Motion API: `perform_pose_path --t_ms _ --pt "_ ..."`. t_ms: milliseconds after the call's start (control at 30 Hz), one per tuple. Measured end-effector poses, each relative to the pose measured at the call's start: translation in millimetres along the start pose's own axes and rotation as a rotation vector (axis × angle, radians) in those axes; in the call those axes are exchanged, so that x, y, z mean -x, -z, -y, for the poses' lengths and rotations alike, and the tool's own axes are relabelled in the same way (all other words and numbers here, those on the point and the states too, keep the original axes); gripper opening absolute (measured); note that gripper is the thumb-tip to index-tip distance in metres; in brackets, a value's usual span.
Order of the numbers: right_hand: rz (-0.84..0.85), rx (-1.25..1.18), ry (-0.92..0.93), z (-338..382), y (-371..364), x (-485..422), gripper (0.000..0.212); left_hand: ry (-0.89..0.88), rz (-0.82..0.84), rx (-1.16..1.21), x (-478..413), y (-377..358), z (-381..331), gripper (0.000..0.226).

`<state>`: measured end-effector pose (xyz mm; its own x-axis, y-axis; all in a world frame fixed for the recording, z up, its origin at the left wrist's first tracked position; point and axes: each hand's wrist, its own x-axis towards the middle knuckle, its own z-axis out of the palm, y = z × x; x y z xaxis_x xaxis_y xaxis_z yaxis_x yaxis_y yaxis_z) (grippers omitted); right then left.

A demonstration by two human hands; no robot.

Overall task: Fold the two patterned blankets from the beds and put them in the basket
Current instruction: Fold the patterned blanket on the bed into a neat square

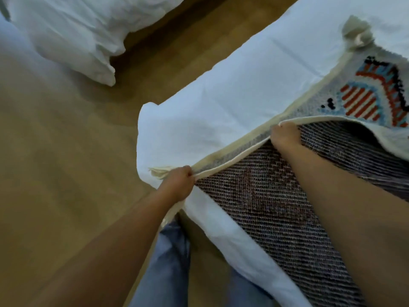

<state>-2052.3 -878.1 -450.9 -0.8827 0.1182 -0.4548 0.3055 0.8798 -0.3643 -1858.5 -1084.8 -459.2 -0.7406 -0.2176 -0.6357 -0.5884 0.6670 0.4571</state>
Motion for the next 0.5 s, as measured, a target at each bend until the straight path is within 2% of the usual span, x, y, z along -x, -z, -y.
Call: perform_pose_path --t_ms 133,333,500 --pt "-0.077 -0.064 -0.136 27.5 -12.8 5.2 0.036 -0.088 0.047 -0.053 -19.0 24.1 18.9 0.018" --pt "-0.113 -0.105 -0.18 40.0 -18.4 3.7 0.042 -0.267 0.126 -0.375 -39.9 38.5 29.4 0.031" --pt "0.015 -0.201 -0.213 32.9 -22.0 9.1 0.044 -0.28 0.142 -0.375 -48.6 39.7 18.8 0.029"
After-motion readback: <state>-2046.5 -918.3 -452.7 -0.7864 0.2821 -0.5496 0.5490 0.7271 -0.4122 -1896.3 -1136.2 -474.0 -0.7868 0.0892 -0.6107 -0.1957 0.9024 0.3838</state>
